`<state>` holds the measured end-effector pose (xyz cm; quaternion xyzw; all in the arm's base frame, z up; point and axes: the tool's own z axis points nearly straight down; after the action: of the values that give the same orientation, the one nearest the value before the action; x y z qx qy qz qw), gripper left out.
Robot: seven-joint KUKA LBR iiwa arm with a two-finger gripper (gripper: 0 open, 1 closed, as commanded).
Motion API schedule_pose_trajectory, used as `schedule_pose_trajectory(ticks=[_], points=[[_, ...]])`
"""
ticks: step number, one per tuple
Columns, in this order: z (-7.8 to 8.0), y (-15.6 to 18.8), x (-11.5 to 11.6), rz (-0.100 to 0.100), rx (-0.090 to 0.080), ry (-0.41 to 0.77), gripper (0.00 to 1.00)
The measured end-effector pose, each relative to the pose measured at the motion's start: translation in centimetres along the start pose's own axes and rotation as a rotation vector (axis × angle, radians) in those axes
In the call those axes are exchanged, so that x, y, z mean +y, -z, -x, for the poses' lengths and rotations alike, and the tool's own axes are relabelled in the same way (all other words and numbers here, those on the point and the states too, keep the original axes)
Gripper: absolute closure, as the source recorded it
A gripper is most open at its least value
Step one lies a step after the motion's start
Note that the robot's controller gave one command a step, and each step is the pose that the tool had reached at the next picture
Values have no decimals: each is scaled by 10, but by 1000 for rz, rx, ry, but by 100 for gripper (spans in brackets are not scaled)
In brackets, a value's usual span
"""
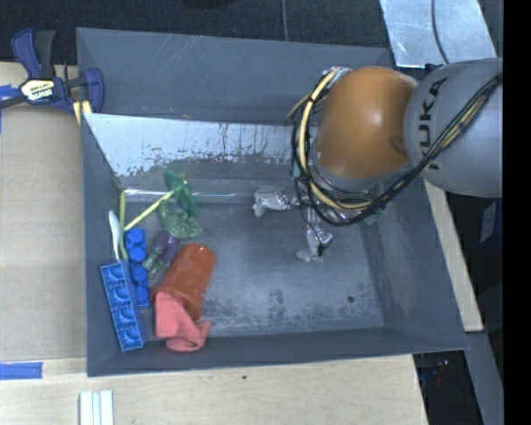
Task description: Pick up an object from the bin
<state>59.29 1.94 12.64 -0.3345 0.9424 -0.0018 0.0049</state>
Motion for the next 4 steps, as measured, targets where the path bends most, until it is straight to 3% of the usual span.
schedule_pose_trajectory(ticks=[1, 2, 3, 4], points=[[32, -14, 34, -1, -1, -186, 0], [17, -18, 62, -1, 0, -154, 0], [32, -32, 84, -2, -1, 41, 0], [35, -45, 96, -3, 1, -155, 0]])
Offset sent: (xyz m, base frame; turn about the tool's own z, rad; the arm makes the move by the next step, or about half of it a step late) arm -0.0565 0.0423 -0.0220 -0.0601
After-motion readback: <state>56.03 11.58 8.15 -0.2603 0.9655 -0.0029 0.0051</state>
